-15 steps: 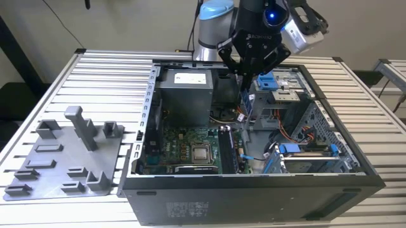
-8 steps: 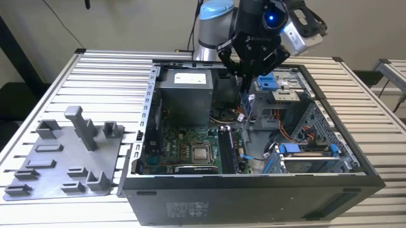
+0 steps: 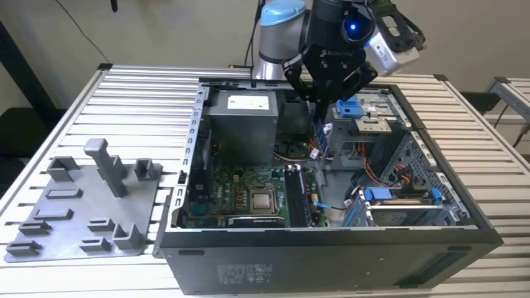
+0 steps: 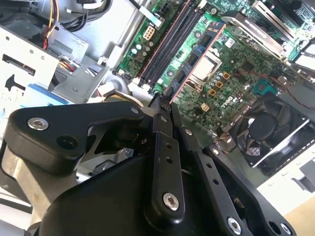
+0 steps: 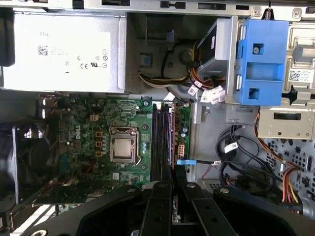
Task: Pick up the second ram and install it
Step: 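Insert the second ram into the second slot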
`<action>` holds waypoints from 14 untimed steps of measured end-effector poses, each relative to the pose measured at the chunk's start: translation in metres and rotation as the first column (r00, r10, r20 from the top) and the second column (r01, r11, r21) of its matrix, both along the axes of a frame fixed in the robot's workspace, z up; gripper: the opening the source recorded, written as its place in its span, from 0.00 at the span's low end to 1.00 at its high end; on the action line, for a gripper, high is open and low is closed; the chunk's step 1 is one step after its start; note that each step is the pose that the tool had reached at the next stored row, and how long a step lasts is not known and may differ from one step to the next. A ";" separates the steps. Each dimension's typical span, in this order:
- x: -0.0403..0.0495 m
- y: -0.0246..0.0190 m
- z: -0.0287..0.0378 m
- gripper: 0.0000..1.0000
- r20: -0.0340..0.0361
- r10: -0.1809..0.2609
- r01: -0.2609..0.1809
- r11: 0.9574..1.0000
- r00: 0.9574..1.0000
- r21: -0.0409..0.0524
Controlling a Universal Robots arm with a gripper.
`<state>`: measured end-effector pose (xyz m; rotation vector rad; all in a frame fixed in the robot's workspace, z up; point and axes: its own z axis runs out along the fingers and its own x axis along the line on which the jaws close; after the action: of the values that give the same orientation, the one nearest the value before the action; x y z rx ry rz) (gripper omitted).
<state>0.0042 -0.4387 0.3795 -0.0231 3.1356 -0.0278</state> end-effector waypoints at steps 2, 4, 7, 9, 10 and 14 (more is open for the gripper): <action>-0.0001 0.0000 -0.0012 0.14 0.000 0.000 0.000 1.000 1.000 0.000; -0.0001 0.0000 -0.0030 0.14 0.000 0.000 0.000 1.000 1.000 0.000; -0.0002 -0.0002 -0.0054 0.14 0.000 0.000 0.000 1.000 1.000 0.000; -0.0002 -0.0002 -0.0080 0.14 0.001 0.000 0.000 1.000 1.000 0.000; -0.0003 -0.0002 -0.0092 0.14 0.002 0.000 0.000 1.000 1.000 0.000; -0.0005 -0.0003 -0.0132 0.14 0.005 0.000 0.000 1.000 1.000 0.000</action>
<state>0.0037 -0.4390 0.3663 -0.0231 3.1302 -0.0276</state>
